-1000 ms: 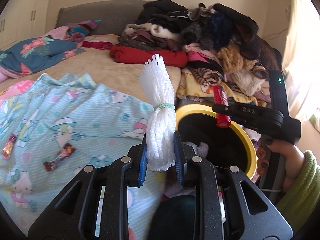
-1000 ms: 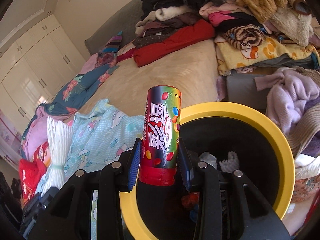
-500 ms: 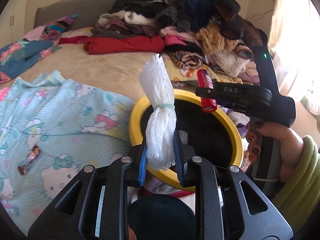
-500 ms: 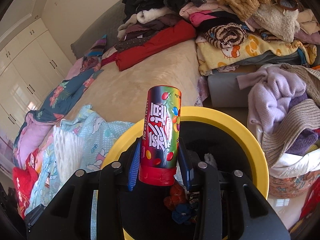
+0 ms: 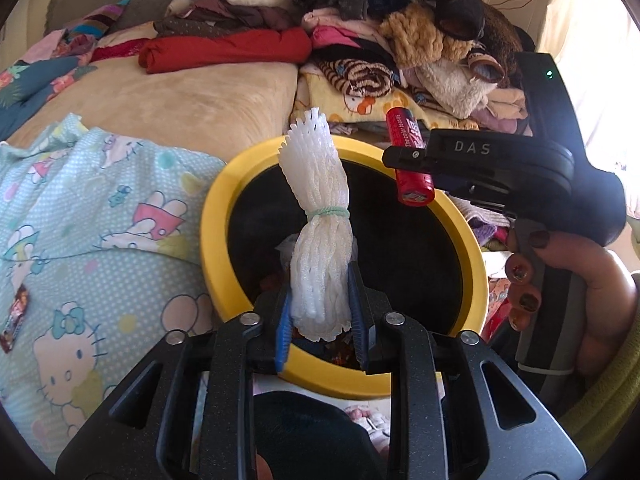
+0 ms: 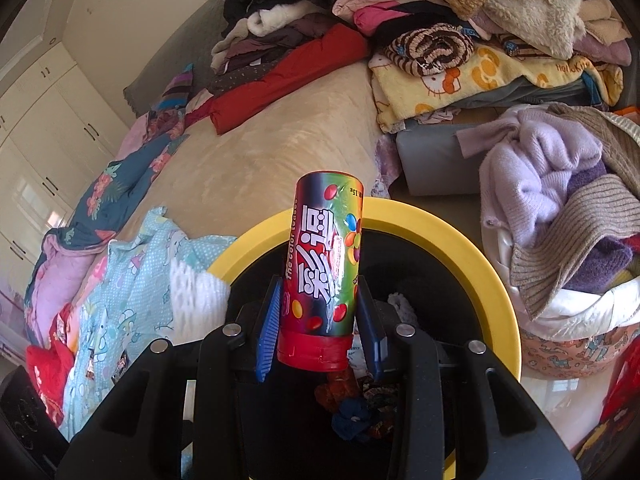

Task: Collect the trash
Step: 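Open the left tool over the bin while the right tool releases the red tube into it, then move both open tools back over the last wrappers on the bed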

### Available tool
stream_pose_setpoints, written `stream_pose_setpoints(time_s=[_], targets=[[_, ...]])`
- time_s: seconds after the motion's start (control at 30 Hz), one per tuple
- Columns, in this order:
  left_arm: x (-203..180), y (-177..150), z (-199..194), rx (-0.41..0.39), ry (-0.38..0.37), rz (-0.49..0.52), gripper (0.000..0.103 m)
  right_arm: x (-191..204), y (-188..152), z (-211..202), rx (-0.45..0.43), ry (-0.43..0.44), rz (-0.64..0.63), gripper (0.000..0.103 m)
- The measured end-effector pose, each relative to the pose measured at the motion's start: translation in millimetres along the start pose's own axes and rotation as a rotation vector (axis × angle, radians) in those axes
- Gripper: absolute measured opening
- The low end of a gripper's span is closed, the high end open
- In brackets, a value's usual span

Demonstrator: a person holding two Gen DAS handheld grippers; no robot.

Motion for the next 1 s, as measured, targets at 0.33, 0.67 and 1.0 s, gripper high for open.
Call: stream_pose_setpoints(time_s=[0.33, 0.67, 1.0], targets=[[12.5, -0.5, -13.1, -0.099, 0.066, -0.047, 0.092, -5.7, 3.6, -1.3, -0.035, 0.015, 0.053, 0.067], [48.5, 0.0, -52.6, -0.217, 0.142, -0.139, 0.092, 43.2, 6.0, -19.4, -0.15, 0.045, -0.115, 0.077], [87.6, -5.8, -83.9, -0.286, 0.213, -0.216, 0.092, 81.4, -6.1, -14.0, -0.153, 0.064, -0.208, 0.079]])
Point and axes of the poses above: each gripper's, at about its wrist camera, not at the fingertips, and z roughly the way its jaws point, x to its left, y to its top, the point moved 5 cm from there along z, roughly the way its jaws point, and after that the axes turned 12 degrees about x, right-handed, at the moved point
